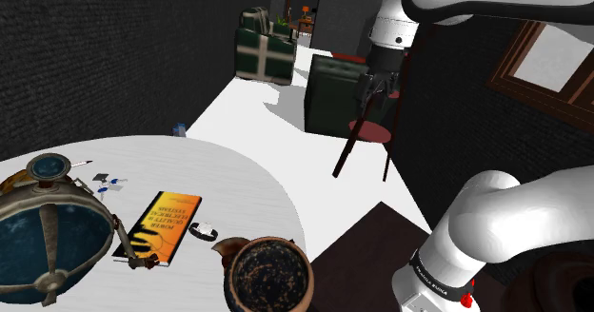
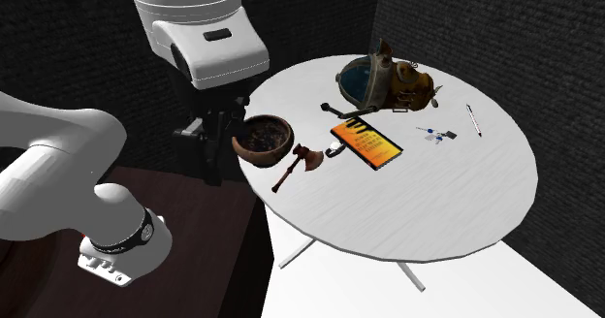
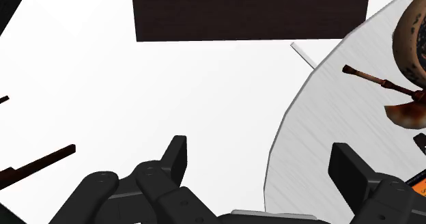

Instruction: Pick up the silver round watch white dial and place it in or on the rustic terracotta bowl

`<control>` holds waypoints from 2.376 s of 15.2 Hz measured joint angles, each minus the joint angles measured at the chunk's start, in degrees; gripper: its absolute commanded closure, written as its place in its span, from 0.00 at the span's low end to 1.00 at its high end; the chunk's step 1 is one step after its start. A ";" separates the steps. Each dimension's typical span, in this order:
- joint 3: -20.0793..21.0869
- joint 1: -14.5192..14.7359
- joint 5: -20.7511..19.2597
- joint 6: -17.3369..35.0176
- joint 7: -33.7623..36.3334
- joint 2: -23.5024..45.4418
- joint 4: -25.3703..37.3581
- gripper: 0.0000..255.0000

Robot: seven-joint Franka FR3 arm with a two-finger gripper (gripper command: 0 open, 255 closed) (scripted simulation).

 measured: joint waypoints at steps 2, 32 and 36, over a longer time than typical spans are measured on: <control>0.14 0.22 0.31 0.67 0.07 0.52 -0.27 0.00; 11.35 13.79 16.87 35.65 -0.72 50.48 11.02 0.00; 12.87 15.55 17.54 37.84 -0.78 58.55 16.81 0.00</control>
